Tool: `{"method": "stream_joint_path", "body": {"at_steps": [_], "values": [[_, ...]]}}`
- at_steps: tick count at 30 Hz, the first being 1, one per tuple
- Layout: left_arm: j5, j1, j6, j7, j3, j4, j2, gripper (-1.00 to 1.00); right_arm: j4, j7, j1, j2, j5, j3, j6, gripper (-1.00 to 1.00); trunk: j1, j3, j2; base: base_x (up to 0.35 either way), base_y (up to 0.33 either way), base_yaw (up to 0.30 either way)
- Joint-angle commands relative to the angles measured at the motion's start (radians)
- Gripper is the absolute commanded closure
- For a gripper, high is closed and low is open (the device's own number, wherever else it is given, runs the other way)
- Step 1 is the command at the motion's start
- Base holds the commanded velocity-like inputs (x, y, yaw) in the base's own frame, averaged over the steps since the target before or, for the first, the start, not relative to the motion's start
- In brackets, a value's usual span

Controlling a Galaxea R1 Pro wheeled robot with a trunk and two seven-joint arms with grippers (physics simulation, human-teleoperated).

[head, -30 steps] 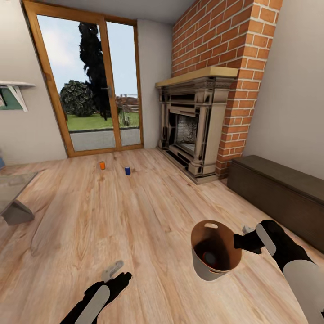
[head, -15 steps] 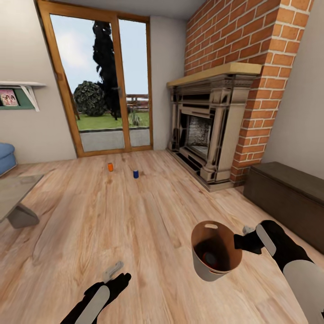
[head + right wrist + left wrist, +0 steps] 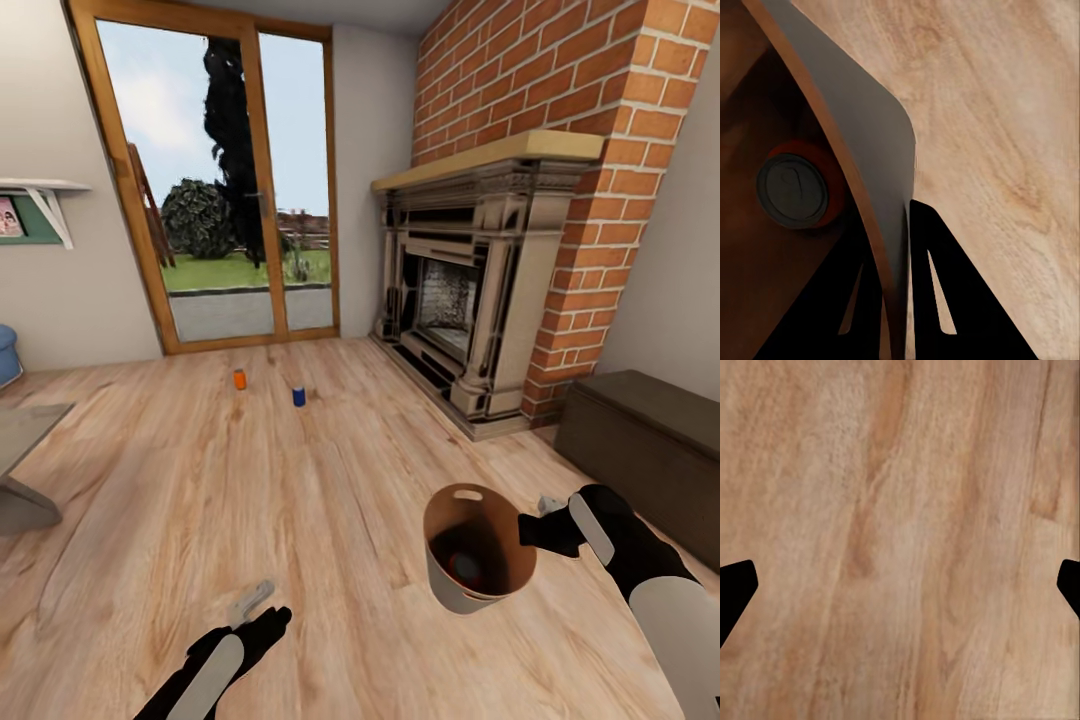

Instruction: Put the three can of soda from the living room inside the tash can in the kitchen.

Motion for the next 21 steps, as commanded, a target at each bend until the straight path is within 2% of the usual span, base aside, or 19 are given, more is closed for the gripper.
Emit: {"method": "stream_joint_path", "body": {"at_steps": [1,6,9,11,21], "values": [[0.0,0.0,0.0,0.0,0.0,0.0,0.0,-1.0,-0.001,0.004,-0.001,0.0,-0.036,-0.001,0.001,1.0,0.0,0.0,0.0,0.347,0.0,0.0],[-0.002,0.0,-0.003,0.011,-0.003,-0.002,-0.002,-1.0,-0.001,0.004,0.0,0.0,-0.036,-0.001,0.001,1.0,0.0,0.0,0.0,0.347,0.0,0.0],[-0.045,0.0,-0.011,0.108,-0.007,-0.02,-0.011,-1.0,-0.001,0.004,0.0,0.0,-0.036,-0.001,0.001,1.0,0.0,0.0,0.0,0.347,0.0,0.0],[-0.056,0.0,-0.012,0.126,-0.007,-0.022,-0.012,-1.0,-0.001,0.004,0.0,0.0,-0.036,-0.001,0.001,1.0,0.0,0.0,0.0,0.347,0.0,0.0],[-0.063,0.0,-0.009,0.143,-0.006,-0.024,-0.014,-1.0,-0.001,0.004,0.0,0.0,-0.036,-0.001,0.001,1.0,0.0,0.0,0.0,0.347,0.0,0.0]]}}
